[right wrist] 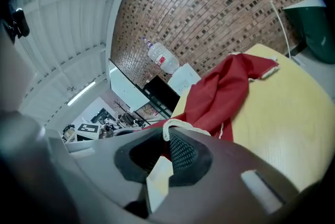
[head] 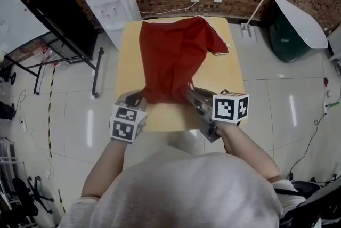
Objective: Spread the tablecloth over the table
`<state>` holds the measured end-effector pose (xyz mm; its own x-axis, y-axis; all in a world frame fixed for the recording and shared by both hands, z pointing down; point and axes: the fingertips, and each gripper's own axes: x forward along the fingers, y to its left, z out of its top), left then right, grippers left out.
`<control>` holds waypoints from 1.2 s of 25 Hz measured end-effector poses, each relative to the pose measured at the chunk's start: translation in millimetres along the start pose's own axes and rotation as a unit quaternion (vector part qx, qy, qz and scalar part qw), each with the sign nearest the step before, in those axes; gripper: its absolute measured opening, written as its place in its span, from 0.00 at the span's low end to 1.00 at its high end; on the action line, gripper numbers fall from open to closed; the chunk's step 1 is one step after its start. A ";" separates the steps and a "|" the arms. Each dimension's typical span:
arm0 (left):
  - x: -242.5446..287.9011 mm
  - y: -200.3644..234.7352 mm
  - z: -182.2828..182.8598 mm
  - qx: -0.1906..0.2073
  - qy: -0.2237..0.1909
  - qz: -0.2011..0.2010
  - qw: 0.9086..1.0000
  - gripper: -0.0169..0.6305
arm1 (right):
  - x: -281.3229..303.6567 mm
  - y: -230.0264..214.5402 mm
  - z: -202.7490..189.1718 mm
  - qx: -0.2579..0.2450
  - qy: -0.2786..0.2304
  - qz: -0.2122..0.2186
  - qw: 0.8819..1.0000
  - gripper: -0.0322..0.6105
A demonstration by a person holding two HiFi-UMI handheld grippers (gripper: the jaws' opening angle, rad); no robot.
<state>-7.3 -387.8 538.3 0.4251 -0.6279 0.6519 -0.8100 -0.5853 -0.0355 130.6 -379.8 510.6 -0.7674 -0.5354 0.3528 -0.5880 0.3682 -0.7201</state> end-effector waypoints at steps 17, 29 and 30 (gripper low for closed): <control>64.4 174.1 212.4 0.021 -0.076 0.038 0.996 0.04 | 9.9 -43.4 251.5 -0.141 -0.092 -0.150 0.974 0.08; 126.6 282.9 323.9 0.019 -0.068 0.116 0.991 0.04 | 44.2 -90.9 411.4 -0.193 -0.103 -0.183 0.958 0.08; 131.3 291.9 331.4 0.013 -0.068 0.122 0.990 0.04 | 46.8 -96.2 423.7 -0.200 -0.102 -0.186 0.956 0.08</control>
<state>-54.1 -811.1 362.5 0.2698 -0.8148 0.5131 -0.8853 -0.4195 -0.2006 259.5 -762.3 343.3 -0.4443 -0.8085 0.3859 -0.8927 0.3633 -0.2666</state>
